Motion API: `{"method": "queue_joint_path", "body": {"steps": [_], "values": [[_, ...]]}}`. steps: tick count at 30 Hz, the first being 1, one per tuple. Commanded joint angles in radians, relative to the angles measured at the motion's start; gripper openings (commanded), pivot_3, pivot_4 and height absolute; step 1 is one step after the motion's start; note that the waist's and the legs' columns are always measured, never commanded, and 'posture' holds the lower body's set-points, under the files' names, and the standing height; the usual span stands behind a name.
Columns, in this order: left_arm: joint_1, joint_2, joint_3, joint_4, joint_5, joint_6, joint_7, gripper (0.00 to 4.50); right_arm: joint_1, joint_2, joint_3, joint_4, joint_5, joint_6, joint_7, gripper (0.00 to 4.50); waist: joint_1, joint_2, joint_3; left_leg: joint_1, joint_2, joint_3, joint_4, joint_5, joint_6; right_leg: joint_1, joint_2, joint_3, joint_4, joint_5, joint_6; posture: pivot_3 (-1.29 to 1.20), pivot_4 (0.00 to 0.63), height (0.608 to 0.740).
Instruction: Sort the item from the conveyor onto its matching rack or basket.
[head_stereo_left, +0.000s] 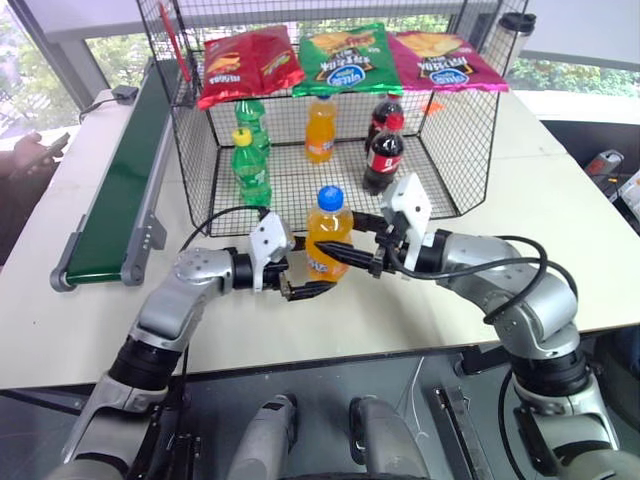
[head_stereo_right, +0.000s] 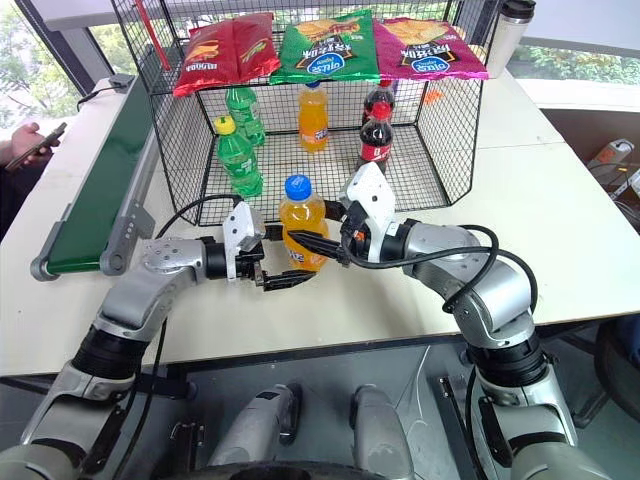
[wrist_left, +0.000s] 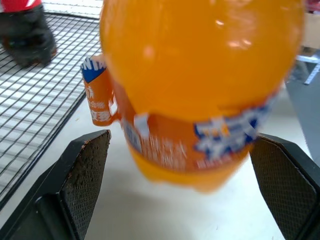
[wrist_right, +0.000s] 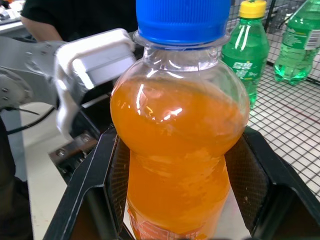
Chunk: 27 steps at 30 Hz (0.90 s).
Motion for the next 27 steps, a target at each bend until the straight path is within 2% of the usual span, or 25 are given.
{"method": "queue_joint_path", "body": {"steps": [1, 6, 12, 21, 27], "values": [[0.025, 0.036, 0.099, -0.063, -0.02, 0.014, 0.051, 4.47, -0.057, 0.032, -0.035, 0.008, -0.022, -0.059, -0.031, 2.27, -0.001, 0.0, 0.0, 0.0, 0.0, 0.0, 0.0, 0.0, 0.0, 0.0, 0.0, 0.0, 0.0, 0.0, 0.0, 0.0, 0.15, 0.739], [0.089, 0.041, 0.192, -0.149, -0.055, 0.067, 0.139, 4.47, -0.11, 0.07, -0.026, 0.108, -0.113, -0.129, -0.092, 2.27, 0.001, 0.0, 0.0, 0.0, 0.001, 0.0, 0.0, 0.0, 0.0, 0.0, 0.001, 0.0, 0.0, 0.0, 0.0, 0.0, 0.15, 0.739], [0.129, -0.025, 0.269, -0.225, -0.069, 0.112, 0.308, 4.47, -0.196, 0.149, -0.014, 0.253, -0.219, -0.232, -0.168, 2.27, 0.002, 0.0, 0.0, 0.0, 0.0, 0.0, 0.001, 0.0, 0.0, 0.0, 0.003, 0.0, 0.0, 0.001, 0.0, 0.0, 0.15, 0.739], [0.16, -0.116, 0.253, -0.258, -0.019, 0.093, 0.485, 4.47, -0.394, 0.303, 0.008, 0.654, -0.371, -0.446, -0.234, 2.27, -0.002, 0.0, 0.0, 0.001, 0.001, 0.002, 0.001, 0.001, -0.001, -0.001, 0.005, 0.001, 0.003, 0.002, 0.001, 0.0, 0.15, 0.739], [0.182, -0.149, 0.227, -0.282, 0.005, 0.083, 0.533, 4.47, -0.469, 0.36, -0.005, 0.89, -0.419, -0.587, -0.234, 2.27, 0.0, 0.0, 0.0, 0.001, 0.001, 0.004, 0.001, 0.001, -0.001, -0.001, 0.005, 0.003, 0.003, 0.004, 0.003, 0.0, 0.15, 0.739]]}}
